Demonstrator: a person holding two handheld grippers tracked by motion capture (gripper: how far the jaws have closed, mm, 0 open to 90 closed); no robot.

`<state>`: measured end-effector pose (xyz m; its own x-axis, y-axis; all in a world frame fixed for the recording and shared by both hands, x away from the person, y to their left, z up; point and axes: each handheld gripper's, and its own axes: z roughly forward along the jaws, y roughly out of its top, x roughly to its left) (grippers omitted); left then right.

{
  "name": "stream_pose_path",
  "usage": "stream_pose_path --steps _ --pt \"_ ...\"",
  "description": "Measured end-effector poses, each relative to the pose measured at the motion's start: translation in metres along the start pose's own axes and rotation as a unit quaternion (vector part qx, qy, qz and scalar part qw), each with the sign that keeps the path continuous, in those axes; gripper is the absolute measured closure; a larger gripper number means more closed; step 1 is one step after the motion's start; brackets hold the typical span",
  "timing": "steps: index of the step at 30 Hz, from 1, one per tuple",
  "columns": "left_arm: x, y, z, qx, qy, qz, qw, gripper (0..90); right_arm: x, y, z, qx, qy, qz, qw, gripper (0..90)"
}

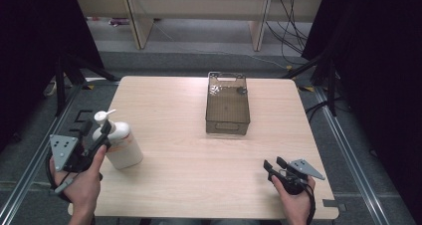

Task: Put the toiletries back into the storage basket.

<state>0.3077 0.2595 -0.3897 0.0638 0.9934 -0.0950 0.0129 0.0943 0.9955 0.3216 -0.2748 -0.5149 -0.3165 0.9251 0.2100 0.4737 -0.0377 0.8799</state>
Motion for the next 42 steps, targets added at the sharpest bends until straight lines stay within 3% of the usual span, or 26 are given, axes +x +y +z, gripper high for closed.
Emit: stream_pose_path --steps 2,7,8,16,18,36,37,38,42 --pt "-0.002 -0.001 0.004 0.003 0.004 0.003 1.0000 44.8 -0.001 0.000 0.000 -0.003 -0.005 -0.011 0.9999 43.7" --pt "-0.005 -0.004 0.013 0.021 0.026 0.017 0.9993 46.5 -0.001 0.000 -0.001 0.003 -0.003 -0.004 1.0000 43.4" --pt "-0.006 -0.004 0.014 0.023 0.028 0.019 0.9992 46.9 -0.002 0.001 -0.002 0.006 -0.011 -0.009 0.9999 43.4" --pt "-0.012 -0.002 0.021 0.031 0.038 0.027 0.9984 52.2 -0.002 0.000 0.002 0.001 -0.003 -0.001 1.0000 43.0" --pt "-0.012 -0.001 0.021 0.032 0.045 0.039 0.9977 56.1 -0.003 0.000 0.002 0.000 -0.001 -0.003 1.0000 42.9" --pt "-0.012 0.000 0.023 0.036 0.038 0.032 0.9981 59.3 -0.001 0.000 0.003 0.006 -0.007 -0.003 1.0000 42.8" --pt "-0.012 0.001 0.023 0.036 0.036 0.032 0.9982 59.4 0.001 0.000 0.001 0.009 -0.006 0.012 0.9999 42.7" --pt "-0.012 0.001 0.023 0.038 0.033 0.034 0.9982 59.4 -0.001 0.000 0.002 0.003 -0.003 -0.004 1.0000 42.7" --pt "-0.014 0.002 0.024 0.038 0.022 0.037 0.9984 59.4 -0.001 0.000 0.002 0.005 -0.006 -0.007 0.9999 42.8"
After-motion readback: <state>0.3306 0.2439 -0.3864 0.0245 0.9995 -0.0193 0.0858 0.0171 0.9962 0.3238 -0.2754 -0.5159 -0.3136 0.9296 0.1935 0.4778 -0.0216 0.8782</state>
